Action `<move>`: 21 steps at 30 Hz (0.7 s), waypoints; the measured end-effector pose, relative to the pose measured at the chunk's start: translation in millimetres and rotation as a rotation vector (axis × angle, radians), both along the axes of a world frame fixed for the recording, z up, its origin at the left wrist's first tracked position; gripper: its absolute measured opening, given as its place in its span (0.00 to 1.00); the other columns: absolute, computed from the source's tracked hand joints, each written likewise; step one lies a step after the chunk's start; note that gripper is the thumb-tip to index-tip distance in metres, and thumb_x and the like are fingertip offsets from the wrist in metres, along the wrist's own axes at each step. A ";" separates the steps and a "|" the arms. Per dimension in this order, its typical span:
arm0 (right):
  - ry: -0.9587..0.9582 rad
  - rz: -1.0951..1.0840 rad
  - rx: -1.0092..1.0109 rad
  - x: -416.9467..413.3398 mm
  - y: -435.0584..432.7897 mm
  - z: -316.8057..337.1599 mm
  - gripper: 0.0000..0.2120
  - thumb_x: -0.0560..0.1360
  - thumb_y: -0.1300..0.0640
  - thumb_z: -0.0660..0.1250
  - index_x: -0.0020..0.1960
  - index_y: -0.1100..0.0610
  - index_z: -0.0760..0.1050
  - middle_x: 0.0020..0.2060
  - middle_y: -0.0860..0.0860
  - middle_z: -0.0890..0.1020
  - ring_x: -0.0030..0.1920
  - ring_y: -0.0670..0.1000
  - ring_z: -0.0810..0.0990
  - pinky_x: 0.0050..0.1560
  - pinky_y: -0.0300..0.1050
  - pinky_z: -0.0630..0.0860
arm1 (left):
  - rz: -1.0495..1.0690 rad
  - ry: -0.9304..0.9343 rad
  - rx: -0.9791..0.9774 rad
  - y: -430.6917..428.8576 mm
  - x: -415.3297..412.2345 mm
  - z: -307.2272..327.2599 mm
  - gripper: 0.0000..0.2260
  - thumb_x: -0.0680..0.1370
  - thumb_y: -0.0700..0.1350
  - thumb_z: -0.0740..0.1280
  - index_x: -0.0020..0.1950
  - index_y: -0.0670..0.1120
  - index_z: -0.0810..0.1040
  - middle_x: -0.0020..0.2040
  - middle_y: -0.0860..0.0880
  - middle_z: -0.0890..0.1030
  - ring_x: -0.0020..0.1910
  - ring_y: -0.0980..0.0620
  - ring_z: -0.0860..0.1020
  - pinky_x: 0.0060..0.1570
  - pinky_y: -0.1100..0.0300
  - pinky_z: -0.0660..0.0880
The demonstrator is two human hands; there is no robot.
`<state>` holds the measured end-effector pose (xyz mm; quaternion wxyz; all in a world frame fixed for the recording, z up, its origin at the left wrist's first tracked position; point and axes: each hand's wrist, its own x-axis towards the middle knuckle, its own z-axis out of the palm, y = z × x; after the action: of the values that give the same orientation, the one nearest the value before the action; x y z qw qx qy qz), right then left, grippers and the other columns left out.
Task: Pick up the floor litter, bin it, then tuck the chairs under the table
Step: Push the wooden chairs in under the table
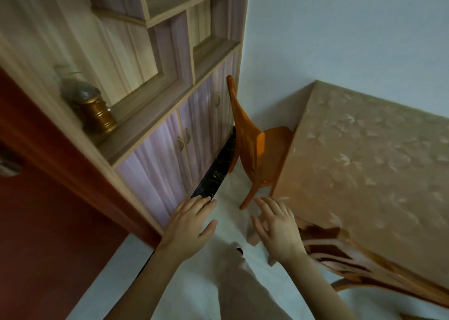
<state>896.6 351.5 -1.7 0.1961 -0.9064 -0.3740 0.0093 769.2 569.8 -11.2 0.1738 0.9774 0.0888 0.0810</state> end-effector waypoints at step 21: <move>0.224 -0.183 0.092 277.5 143.8 -1.9 0.27 0.80 0.45 0.62 0.76 0.52 0.62 0.72 0.49 0.70 0.71 0.51 0.67 0.70 0.47 0.65 | -0.132 0.071 -0.134 132.4 367.9 30.2 0.31 0.79 0.59 0.61 0.78 0.47 0.57 0.76 0.46 0.63 0.75 0.48 0.60 0.72 0.52 0.62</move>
<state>1174.1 495.4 -3.6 0.2782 -0.9199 -0.2658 0.0754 1137.1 702.2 19.0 0.2407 0.9695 0.0355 0.0288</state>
